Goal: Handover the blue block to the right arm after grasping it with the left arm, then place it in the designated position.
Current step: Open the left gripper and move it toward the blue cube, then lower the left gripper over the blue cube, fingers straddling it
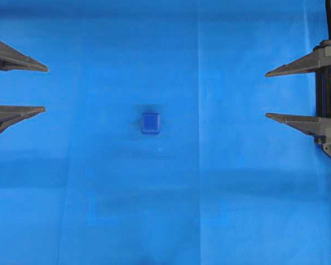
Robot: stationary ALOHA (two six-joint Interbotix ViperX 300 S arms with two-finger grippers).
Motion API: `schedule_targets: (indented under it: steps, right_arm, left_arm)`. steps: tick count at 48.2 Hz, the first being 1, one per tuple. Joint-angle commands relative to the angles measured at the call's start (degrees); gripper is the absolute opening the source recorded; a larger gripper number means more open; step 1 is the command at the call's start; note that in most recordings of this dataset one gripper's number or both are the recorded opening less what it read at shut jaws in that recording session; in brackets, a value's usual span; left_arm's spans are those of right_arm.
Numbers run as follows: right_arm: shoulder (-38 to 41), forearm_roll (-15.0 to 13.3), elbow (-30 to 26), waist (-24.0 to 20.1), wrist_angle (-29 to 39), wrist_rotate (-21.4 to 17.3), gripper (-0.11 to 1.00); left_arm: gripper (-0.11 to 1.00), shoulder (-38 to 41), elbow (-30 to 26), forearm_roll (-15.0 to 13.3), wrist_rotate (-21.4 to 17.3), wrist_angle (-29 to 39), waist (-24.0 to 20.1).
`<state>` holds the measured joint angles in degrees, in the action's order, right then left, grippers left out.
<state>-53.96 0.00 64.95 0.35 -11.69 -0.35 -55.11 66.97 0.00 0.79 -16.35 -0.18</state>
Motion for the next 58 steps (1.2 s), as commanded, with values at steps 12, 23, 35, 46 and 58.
schedule_targets:
  steps: [12, 23, 35, 46, 58]
  right_arm:
    - [0.79, 0.18, -1.05, 0.09, -0.79, -0.09, 0.95]
    - [1.76, 0.09, -1.05, 0.09, -1.76, -0.09, 0.95]
    - [1.93, 0.09, -1.05, 0.09, -1.67, 0.0, 0.95]
    - [1.93, 0.0, -1.05, 0.09, -1.49, 0.0, 0.95]
    - [1.85, -0.09, -1.05, 0.09, -1.49, 0.0, 0.95]
  left_arm:
    - [0.92, 2.72, -1.93, 0.09, 0.0, -1.14, -0.18]
    - [0.92, 9.14, -4.04, 0.09, -0.62, -6.77, -1.49]
    - [0.92, 21.62, -11.16, 0.09, -0.97, -8.88, -3.34]
    - [0.92, 32.34, -19.25, 0.09, -1.14, -8.53, -3.34]
    - [0.91, 39.11, -26.98, 0.18, -1.32, -6.86, -3.96]
